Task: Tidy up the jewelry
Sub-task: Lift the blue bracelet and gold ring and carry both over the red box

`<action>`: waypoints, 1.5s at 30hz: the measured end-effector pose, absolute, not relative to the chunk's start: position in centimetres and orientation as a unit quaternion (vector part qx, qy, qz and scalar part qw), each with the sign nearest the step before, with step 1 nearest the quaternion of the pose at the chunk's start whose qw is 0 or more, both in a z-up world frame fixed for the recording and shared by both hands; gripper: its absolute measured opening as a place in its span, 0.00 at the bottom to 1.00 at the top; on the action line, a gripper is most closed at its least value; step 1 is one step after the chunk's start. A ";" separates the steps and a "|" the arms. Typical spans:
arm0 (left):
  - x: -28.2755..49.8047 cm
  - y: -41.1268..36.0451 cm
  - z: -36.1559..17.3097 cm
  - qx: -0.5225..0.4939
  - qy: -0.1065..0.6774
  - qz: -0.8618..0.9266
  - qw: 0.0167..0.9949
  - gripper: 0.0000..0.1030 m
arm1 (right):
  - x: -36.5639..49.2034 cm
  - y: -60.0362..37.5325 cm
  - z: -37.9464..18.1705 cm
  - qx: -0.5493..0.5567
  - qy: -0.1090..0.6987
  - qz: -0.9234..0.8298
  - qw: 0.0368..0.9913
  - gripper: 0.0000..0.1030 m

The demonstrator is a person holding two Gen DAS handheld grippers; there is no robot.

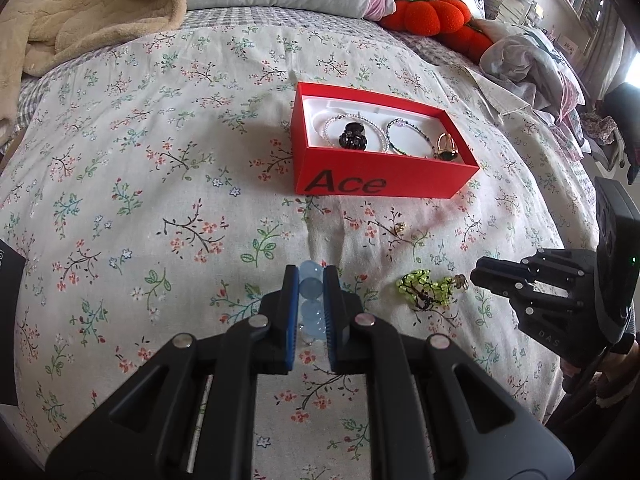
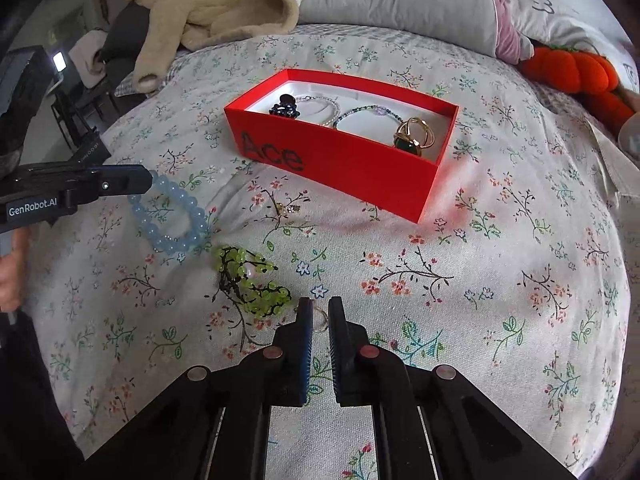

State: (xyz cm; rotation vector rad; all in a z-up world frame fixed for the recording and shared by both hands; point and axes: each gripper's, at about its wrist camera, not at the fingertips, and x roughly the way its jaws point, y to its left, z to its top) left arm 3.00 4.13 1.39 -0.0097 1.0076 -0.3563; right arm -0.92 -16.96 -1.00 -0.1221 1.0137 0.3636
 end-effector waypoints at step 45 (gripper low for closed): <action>3.9 2.6 5.3 -0.042 0.444 -0.189 0.875 0.13 | 0.9 -17.8 1.4 -0.058 0.457 0.147 0.875 0.20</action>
